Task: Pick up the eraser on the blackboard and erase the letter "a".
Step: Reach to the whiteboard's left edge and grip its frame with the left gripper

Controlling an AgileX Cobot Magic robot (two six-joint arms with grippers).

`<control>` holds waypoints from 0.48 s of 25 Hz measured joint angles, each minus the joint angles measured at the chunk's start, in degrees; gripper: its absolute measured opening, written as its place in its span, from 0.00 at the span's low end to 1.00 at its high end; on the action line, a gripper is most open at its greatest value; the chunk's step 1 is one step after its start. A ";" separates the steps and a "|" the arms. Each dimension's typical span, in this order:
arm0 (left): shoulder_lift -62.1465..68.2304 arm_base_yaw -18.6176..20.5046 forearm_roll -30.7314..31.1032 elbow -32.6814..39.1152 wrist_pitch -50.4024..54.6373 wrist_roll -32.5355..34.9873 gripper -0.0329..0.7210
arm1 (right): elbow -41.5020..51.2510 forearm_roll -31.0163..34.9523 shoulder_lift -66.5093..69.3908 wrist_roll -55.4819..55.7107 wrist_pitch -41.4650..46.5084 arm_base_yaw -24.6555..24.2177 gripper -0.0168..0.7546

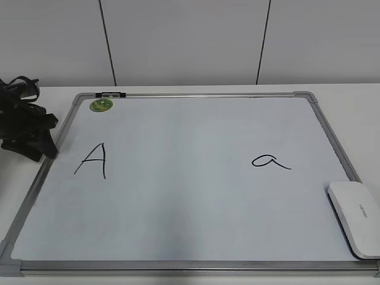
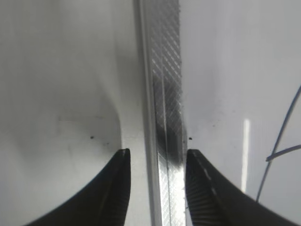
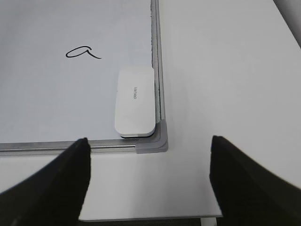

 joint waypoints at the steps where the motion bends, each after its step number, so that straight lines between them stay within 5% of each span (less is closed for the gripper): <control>1: 0.28 0.00 -0.11 0.00 0.12 0.00 0.42 | 0.00 0.00 0.00 0.00 0.00 0.00 0.78; 7: 1.01 0.00 -0.19 0.00 0.35 0.00 0.41 | 0.00 0.00 0.00 0.00 0.00 0.00 0.78; 12: 1.14 0.00 -0.76 -0.13 0.57 0.00 0.29 | 0.00 0.00 0.00 0.00 0.00 0.00 0.78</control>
